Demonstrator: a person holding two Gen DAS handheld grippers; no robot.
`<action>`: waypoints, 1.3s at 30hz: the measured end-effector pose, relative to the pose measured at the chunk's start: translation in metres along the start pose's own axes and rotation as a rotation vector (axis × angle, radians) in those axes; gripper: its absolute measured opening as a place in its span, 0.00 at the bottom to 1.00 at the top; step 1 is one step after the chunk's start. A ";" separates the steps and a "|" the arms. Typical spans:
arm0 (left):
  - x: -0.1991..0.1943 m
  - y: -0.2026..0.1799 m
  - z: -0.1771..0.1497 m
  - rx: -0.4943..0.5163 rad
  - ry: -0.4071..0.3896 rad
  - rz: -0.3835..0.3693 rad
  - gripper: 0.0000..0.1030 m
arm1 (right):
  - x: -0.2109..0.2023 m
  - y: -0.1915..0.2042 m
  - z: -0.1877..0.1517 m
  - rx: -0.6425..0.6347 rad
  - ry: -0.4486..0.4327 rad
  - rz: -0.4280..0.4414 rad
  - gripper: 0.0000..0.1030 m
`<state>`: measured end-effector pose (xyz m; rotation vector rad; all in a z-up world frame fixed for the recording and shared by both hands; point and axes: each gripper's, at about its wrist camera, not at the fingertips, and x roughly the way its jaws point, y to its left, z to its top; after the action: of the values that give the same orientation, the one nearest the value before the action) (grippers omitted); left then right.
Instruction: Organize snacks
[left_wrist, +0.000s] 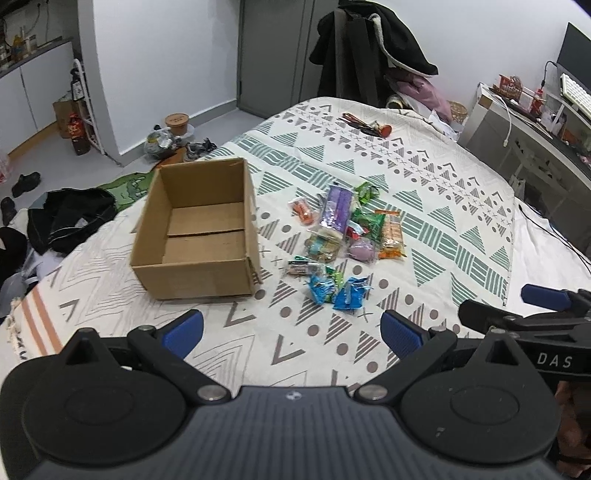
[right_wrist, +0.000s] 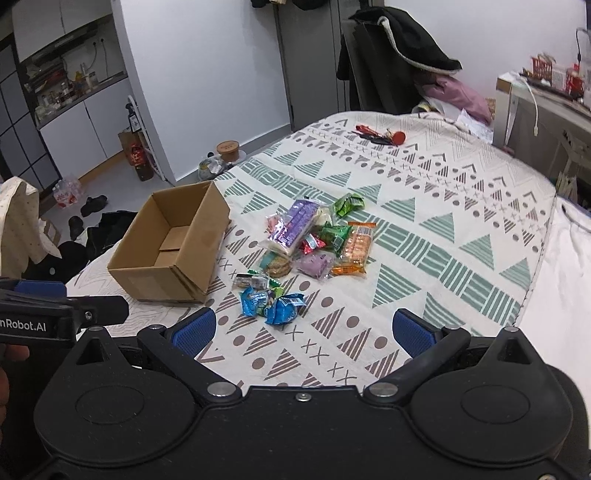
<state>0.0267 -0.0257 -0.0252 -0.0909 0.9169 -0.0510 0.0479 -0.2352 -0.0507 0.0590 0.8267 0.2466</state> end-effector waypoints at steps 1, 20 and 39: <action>0.003 -0.001 0.001 -0.001 0.002 -0.005 0.99 | 0.002 -0.002 -0.001 0.007 0.004 0.006 1.00; 0.081 -0.013 0.016 -0.074 0.058 -0.012 0.89 | 0.067 -0.037 0.000 0.188 0.057 0.055 0.93; 0.161 -0.007 0.029 -0.239 0.164 0.049 0.60 | 0.157 -0.063 0.003 0.431 0.220 0.151 0.71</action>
<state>0.1471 -0.0446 -0.1338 -0.2897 1.0861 0.0981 0.1643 -0.2583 -0.1709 0.5072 1.0858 0.2148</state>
